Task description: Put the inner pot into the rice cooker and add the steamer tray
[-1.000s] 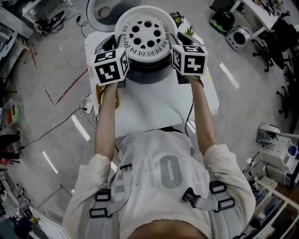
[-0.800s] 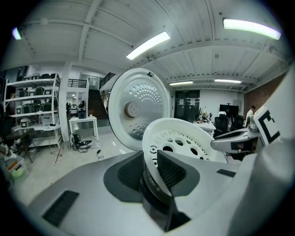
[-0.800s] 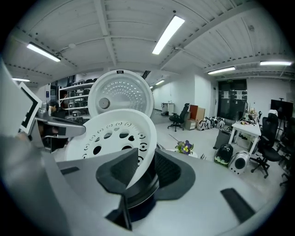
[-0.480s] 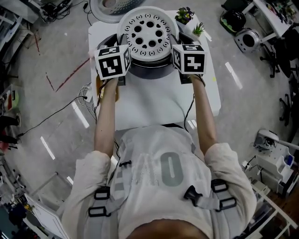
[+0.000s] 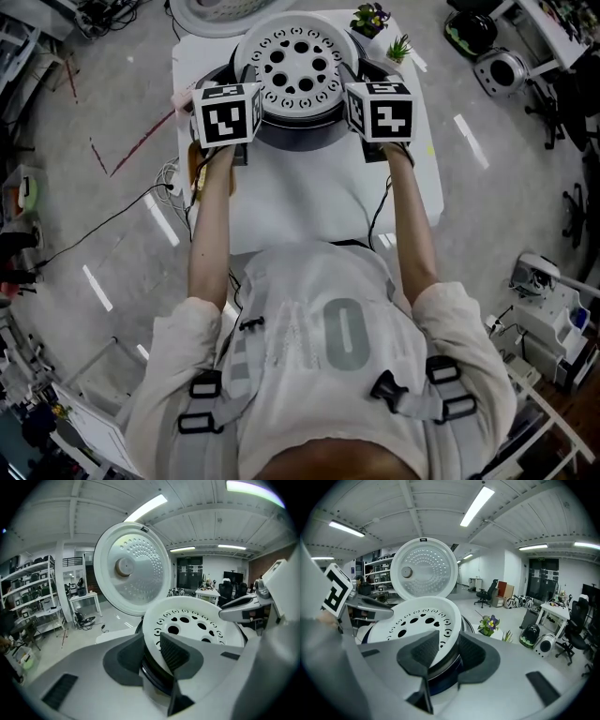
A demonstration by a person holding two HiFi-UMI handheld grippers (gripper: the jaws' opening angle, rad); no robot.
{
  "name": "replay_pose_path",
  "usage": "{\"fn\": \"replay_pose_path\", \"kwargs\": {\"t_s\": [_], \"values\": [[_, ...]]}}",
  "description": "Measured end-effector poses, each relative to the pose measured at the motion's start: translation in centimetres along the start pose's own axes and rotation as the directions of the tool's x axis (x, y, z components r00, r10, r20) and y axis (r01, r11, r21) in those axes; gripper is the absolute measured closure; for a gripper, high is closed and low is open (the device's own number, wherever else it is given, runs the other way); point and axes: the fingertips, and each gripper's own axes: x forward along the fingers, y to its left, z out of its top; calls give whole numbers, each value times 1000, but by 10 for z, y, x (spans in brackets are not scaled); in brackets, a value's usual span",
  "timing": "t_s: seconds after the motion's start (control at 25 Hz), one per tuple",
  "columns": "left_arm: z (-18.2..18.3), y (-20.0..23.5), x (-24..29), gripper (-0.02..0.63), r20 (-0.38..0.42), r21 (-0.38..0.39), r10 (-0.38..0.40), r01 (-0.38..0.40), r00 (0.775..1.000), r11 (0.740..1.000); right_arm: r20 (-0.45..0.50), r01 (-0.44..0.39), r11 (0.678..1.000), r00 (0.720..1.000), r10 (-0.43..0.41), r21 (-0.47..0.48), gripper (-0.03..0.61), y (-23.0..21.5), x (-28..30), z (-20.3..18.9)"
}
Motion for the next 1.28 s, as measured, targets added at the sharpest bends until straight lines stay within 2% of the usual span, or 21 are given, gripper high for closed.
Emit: {"fn": "replay_pose_path", "kwargs": {"t_s": [0.2,0.4,0.92,1.12,1.2,1.28], "values": [[-1,-2,5,514,8,56,35,-36,999,998,-19,23,996,999,-25,-85,437,0,3,-2],[1,0,7,514,26,64,47,-49,999,997,-21,48,989,998,-51,-138,446,1,5,-1],[6,5,5,514,38,49,65,-67,997,997,9,31,996,999,-31,-85,447,-2,3,7],[40,13,-15,514,124,24,71,-74,990,997,103,11,997,995,-3,-73,448,-2,-13,40],[60,13,-31,514,194,7,69,-72,979,997,164,-5,998,986,14,-59,461,0,-24,56],[78,7,-49,515,283,1,33,-35,959,999,239,-20,998,971,33,-56,482,6,-39,74]]}}
